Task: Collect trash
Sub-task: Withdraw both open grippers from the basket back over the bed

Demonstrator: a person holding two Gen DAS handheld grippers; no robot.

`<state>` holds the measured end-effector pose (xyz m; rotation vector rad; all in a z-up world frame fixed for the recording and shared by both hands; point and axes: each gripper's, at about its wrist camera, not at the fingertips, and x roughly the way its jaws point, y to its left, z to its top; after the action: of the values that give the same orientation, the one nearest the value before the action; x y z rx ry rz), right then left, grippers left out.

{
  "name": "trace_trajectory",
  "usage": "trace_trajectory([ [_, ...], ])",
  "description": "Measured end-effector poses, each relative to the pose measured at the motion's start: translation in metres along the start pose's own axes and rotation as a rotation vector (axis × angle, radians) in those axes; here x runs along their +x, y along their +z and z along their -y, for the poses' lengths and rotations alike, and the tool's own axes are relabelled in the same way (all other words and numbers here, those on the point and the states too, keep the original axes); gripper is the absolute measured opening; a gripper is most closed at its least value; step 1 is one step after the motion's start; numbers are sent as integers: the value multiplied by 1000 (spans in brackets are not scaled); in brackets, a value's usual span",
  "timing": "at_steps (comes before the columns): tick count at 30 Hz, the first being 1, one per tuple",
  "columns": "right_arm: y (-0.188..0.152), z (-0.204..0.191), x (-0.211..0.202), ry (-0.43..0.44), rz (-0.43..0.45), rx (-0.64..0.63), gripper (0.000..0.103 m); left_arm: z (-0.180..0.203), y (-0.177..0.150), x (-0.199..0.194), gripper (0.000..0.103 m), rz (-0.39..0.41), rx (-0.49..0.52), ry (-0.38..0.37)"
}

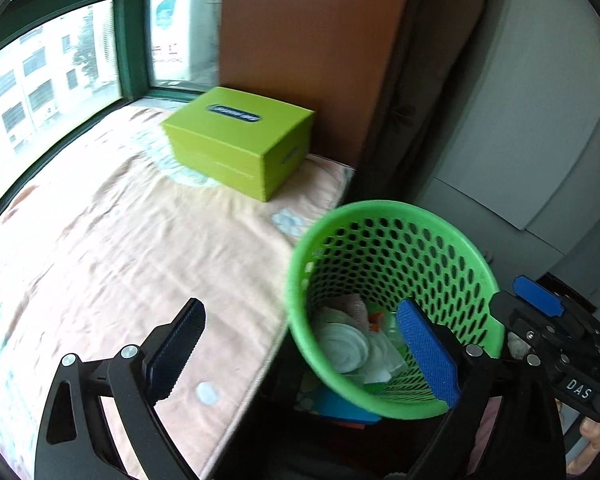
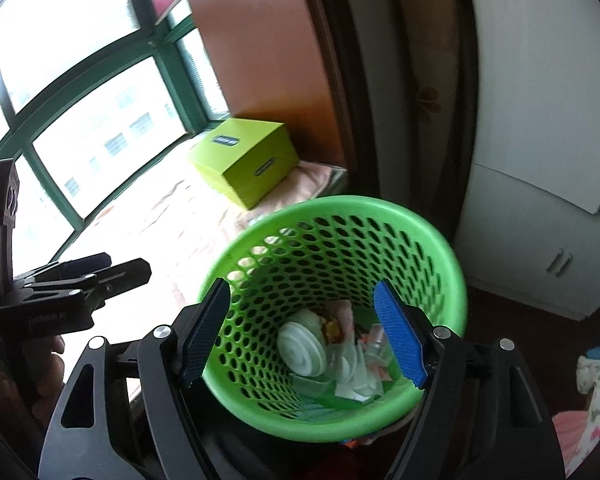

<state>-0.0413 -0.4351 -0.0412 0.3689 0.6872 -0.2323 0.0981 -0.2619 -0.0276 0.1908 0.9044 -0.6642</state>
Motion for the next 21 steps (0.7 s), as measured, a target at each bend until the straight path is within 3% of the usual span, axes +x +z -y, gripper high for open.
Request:
trace_trajectory([
  [21, 11, -99, 22, 162, -10, -185, 87, -101, -35, -65, 94, 101, -211, 229],
])
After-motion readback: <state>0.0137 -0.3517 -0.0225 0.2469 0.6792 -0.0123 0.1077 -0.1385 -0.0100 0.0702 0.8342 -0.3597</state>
